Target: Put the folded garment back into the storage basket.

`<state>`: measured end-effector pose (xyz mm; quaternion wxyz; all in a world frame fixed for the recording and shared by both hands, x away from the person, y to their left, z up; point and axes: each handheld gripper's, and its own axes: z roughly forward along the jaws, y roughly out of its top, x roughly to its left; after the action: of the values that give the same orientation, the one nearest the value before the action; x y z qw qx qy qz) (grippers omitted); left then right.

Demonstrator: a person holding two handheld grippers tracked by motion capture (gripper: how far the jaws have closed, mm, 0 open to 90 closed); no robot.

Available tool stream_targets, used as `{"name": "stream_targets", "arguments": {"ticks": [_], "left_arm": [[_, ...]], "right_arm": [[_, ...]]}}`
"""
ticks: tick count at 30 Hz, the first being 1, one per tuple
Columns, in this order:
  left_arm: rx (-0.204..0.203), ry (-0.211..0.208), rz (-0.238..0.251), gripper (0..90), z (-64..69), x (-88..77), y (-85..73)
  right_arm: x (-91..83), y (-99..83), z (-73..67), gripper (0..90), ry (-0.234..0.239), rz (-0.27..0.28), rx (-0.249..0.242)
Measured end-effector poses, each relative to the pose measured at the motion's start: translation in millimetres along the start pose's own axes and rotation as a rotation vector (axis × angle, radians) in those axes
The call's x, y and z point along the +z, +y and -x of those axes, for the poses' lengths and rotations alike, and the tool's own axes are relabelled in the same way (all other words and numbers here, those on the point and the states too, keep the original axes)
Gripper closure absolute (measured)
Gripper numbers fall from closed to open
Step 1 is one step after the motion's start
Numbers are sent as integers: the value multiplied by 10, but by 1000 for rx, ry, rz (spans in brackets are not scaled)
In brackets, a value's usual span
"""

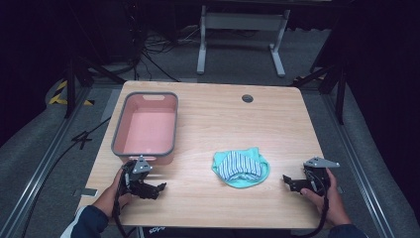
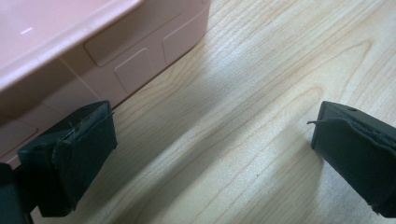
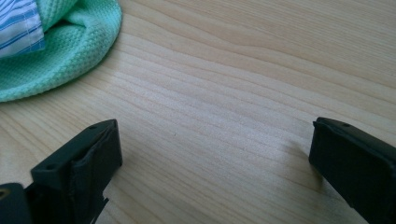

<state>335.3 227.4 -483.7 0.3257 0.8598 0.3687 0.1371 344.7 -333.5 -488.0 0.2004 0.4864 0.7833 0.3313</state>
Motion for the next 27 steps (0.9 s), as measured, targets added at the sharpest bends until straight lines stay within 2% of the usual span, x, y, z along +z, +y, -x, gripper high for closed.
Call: {"name": "stream_targets", "arguments": {"ticks": [8, 12, 15, 16, 18, 21, 23, 24, 26, 27], "left_arm": [[5, -5, 3, 6, 8, -2, -6], [26, -16, 6, 6, 36, -12, -17], [78, -79, -17, 5, 45, -33, -21], [91, -87, -30, 6, 56, -42, -11], [84, -89, -40, 38, 85, -55, 14], [110, -106, -23, 188, 143, -56, 50], [114, -112, -25, 197, 193, -26, 88], [130, -123, -25, 198, 221, -5, 119], [137, -130, -27, 242, 276, 35, 176], [145, -143, -17, 238, 313, 61, 219]], "right_arm": [[0, 0, 0, 28, 0, 0, 0], [0, 0, 0, 28, 0, 0, 0], [-6, -1, 1, 33, 1, -2, -2], [-10, -1, 3, 37, 3, -4, -5], [-16, -2, 7, 47, 7, -6, -10], [-47, 8, -9, 154, 18, -8, -17], [-59, 18, -17, 209, 24, -6, -19], [-59, 23, -18, 230, 25, -5, -19], [-75, 49, -31, 336, 62, -7, -14], [-79, 59, -35, 338, 77, -4, -18]]}}
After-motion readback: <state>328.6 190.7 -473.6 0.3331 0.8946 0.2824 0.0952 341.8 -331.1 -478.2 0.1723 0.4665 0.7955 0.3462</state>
